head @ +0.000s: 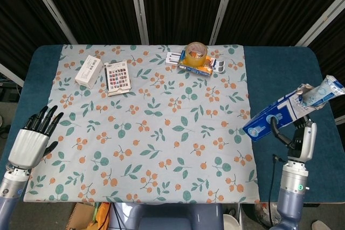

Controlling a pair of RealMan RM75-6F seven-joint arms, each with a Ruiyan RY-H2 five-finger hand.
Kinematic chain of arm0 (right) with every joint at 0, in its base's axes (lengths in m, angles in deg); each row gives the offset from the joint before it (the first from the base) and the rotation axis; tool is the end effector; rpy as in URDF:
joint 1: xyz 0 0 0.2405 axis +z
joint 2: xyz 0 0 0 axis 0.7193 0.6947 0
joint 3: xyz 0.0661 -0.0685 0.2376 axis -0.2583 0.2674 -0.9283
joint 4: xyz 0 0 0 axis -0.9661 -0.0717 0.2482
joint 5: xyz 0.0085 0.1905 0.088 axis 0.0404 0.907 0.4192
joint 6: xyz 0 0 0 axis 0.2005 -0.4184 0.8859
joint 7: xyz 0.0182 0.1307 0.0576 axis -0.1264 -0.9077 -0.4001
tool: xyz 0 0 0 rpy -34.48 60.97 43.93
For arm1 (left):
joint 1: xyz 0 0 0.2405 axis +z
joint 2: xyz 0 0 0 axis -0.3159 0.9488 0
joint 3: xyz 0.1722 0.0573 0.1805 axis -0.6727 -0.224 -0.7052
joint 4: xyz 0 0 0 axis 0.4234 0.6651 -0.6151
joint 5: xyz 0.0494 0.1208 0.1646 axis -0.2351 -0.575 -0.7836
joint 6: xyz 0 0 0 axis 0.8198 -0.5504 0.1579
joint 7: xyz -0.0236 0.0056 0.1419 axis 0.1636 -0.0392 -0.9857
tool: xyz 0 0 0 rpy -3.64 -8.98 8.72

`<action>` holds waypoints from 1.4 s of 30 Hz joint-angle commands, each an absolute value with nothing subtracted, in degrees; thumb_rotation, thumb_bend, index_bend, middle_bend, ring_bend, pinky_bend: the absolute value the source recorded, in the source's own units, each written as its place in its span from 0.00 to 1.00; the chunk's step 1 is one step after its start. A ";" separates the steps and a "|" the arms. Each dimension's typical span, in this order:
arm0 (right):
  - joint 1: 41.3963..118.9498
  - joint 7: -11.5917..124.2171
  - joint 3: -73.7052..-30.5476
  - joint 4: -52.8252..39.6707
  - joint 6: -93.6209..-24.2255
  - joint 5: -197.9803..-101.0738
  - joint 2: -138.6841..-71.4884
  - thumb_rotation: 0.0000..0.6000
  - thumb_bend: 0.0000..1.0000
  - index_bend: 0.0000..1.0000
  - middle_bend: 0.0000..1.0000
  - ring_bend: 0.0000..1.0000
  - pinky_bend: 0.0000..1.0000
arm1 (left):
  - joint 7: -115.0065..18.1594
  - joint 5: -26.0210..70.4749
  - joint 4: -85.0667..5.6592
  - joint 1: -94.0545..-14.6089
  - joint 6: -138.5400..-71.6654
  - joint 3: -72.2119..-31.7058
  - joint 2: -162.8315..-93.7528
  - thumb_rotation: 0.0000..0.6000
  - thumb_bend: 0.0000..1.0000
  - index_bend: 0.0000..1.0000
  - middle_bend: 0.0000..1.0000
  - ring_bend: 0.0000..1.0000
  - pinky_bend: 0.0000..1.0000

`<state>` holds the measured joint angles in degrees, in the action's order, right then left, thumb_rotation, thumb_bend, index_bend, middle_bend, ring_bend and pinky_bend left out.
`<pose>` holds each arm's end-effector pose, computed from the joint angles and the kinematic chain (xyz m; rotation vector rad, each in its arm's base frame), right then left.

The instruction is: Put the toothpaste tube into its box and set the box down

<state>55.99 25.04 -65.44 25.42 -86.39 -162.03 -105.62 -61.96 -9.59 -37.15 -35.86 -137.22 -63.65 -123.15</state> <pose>-0.2058 -0.2504 0.1312 0.4882 -1.3972 2.0117 -0.2932 0.2299 0.1170 -1.6078 -0.3092 -0.9102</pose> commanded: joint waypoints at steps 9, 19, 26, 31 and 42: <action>55.31 23.78 -65.51 25.92 -85.09 -161.73 -103.32 1.00 0.51 0.44 0.63 0.45 0.46 | -62.46 -10.02 -37.92 -35.22 -136.03 -62.64 -122.83 1.00 0.00 0.12 0.04 0.08 0.26; 55.03 22.17 -64.55 26.55 -84.86 -163.77 -102.48 1.00 0.44 0.20 0.44 0.25 0.37 | -62.30 -10.38 -38.21 -34.72 -135.62 -61.70 -122.66 1.00 0.00 0.12 0.04 0.08 0.26; 54.97 21.83 -64.41 26.70 -84.28 -163.37 -102.00 1.00 0.44 0.45 0.59 0.47 0.40 | -62.30 -10.70 -38.26 -34.48 -135.18 -61.16 -122.63 1.00 0.00 0.12 0.04 0.08 0.26; 54.91 22.73 -65.10 26.15 -86.16 -163.36 -103.20 1.00 0.44 0.52 0.65 0.53 0.42 | -62.41 -10.81 -38.35 -34.32 -134.93 -60.76 -122.63 1.00 0.00 0.12 0.04 0.08 0.26; 55.94 29.44 -63.18 25.06 -81.48 -161.89 -100.50 1.00 0.44 0.52 0.65 0.53 0.42 | -62.55 -10.95 -38.63 -34.02 -134.39 -60.11 -122.52 1.00 0.00 0.13 0.04 0.08 0.26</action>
<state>55.37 26.16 -64.21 25.70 -83.91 -162.77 -102.03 -62.55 -10.95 -38.62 -34.03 -134.40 -60.12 -122.53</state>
